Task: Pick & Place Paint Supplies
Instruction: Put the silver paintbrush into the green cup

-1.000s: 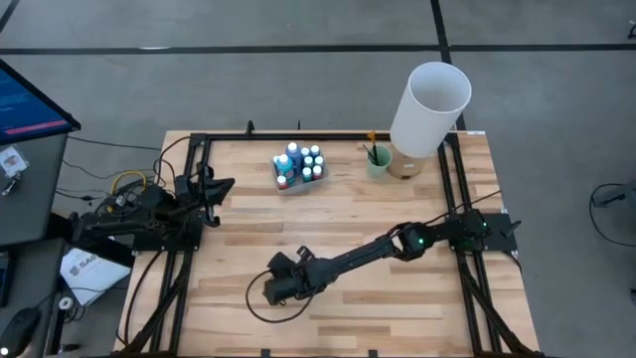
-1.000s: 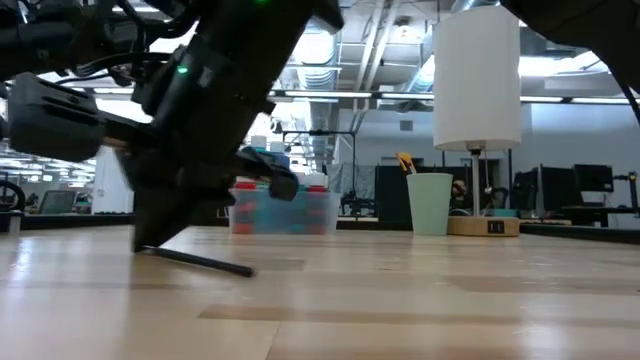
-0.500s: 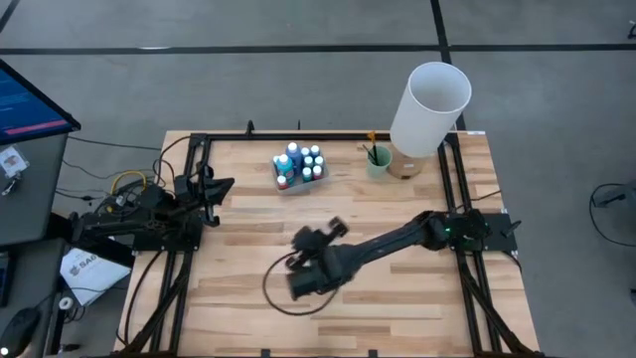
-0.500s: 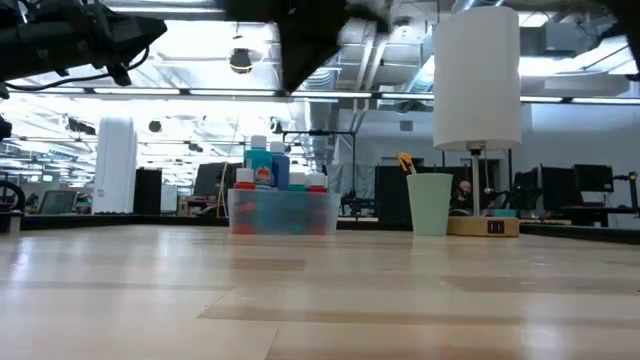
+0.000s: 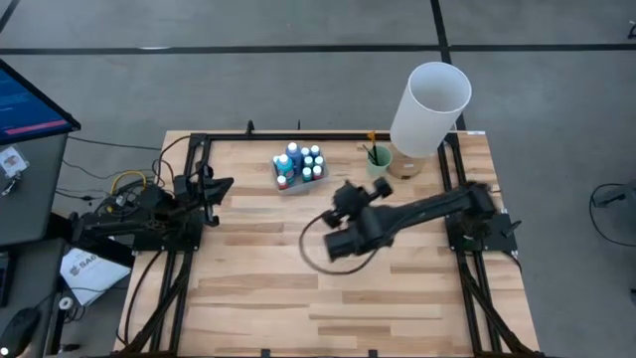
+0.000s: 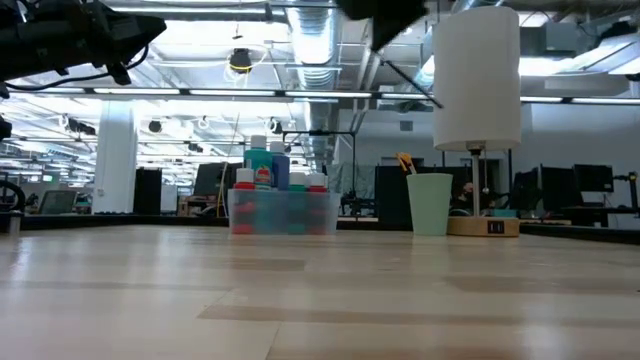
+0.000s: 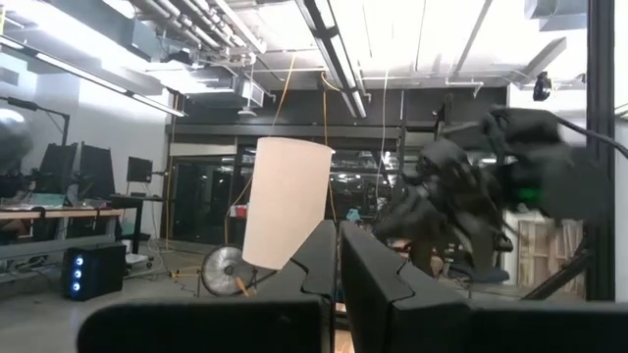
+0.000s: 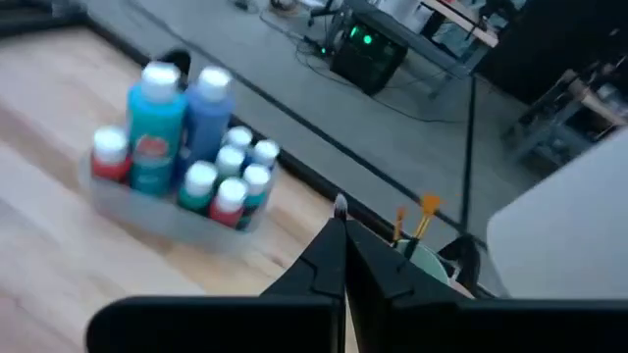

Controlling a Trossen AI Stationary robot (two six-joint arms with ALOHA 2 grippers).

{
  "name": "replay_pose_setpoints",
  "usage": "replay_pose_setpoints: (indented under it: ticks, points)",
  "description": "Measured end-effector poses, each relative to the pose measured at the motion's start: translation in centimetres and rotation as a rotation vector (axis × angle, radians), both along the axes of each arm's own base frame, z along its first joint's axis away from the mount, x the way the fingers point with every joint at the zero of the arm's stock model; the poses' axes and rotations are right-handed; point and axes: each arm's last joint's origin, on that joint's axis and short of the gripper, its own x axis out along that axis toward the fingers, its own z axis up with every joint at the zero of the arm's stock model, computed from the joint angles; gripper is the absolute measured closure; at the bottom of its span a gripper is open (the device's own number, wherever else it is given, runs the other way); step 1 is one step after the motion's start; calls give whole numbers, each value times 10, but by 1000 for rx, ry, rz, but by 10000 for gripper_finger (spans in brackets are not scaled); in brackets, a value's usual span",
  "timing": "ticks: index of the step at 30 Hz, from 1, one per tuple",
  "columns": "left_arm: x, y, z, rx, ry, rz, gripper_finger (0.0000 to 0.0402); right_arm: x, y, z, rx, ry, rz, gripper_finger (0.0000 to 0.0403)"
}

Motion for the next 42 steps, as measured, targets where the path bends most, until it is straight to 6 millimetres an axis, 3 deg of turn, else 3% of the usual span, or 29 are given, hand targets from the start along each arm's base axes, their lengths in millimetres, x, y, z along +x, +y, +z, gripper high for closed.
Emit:
replay_pose_setpoints:
  ticks: [4,10,18,25,30,36,42]
  points:
    - [0,0,0,0,0,0,400,-37,-14,7,-4,-71,1,402]
    - [0,0,0,-1,1,1,400,-80,-22,-5,-30,-237,72,403]
    - [0,0,0,0,1,1,400,-108,-38,-31,-56,-317,155,403]
    - [0,0,0,-1,1,1,400,-99,-53,-54,-13,-155,207,403]
    - [0,0,0,0,0,1,400,-83,-75,-79,148,18,314,392]
    - [0,0,0,0,0,1,400,-69,-107,-97,461,370,531,316]
    - [0,0,0,1,-3,-1,400,-62,-122,-116,501,864,710,231]
